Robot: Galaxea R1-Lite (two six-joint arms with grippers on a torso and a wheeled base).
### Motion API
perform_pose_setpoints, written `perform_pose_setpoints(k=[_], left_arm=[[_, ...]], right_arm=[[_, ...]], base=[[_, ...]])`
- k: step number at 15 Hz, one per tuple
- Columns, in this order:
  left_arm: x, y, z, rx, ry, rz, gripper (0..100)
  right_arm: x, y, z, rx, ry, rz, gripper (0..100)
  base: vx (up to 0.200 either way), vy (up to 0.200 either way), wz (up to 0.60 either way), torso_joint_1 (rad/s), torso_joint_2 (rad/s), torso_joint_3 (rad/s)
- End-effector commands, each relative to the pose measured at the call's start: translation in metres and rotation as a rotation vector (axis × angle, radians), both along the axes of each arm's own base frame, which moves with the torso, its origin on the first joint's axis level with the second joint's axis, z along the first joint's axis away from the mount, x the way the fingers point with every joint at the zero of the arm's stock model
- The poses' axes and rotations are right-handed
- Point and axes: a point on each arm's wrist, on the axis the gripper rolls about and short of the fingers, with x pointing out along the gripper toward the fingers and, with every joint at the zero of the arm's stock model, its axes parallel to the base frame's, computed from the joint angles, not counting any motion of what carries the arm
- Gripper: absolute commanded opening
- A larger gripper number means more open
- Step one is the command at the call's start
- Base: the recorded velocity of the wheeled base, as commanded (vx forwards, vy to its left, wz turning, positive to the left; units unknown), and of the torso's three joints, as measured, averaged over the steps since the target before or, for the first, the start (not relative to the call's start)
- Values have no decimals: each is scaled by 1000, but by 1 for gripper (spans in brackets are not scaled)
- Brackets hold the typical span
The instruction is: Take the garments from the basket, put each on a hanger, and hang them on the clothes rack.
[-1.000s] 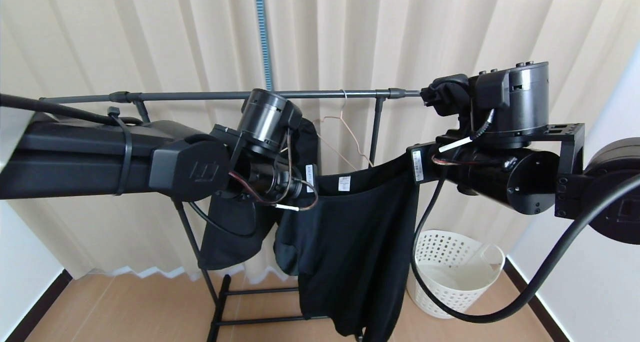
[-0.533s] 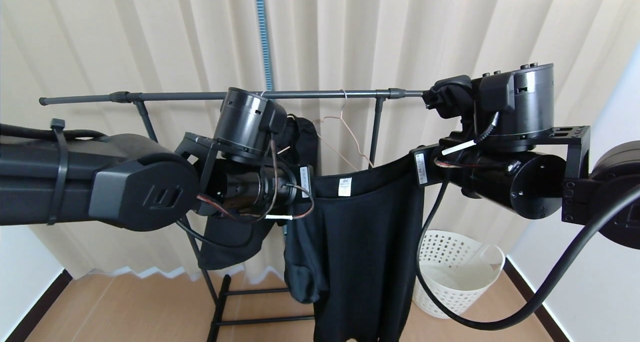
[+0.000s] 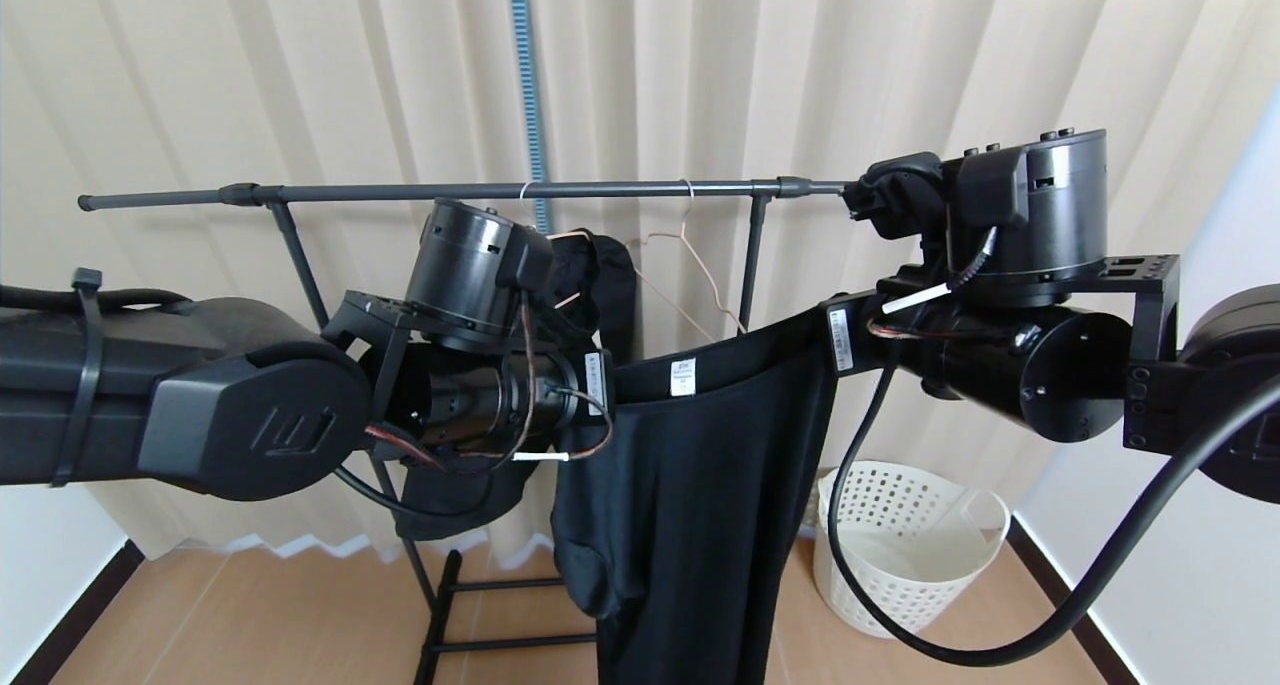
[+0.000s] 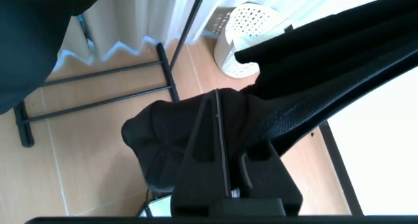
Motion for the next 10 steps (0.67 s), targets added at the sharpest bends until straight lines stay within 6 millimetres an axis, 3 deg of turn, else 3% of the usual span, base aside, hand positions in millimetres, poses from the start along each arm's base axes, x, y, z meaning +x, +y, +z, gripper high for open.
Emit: perform_pose_setpoints(k=[1, 4, 5, 10], left_arm=[[-2, 1, -2, 7, 5, -5, 0], [-3, 0, -4, 22, 7, -16, 0], [-3, 1, -4, 21, 4, -13, 100], [-7, 4, -2, 14, -2, -19, 100]], right_arm=[[0, 0, -1, -2, 2, 1, 0], [-1, 0, -1, -2, 2, 1, 0], [-1, 0, -1, -2, 2, 1, 0], [-2, -2, 2, 2, -5, -1, 0]], base=[[0, 0, 0, 0, 0, 0], [0, 0, 0, 0, 0, 0], [0, 0, 0, 0, 0, 0], [0, 0, 0, 0, 0, 0]])
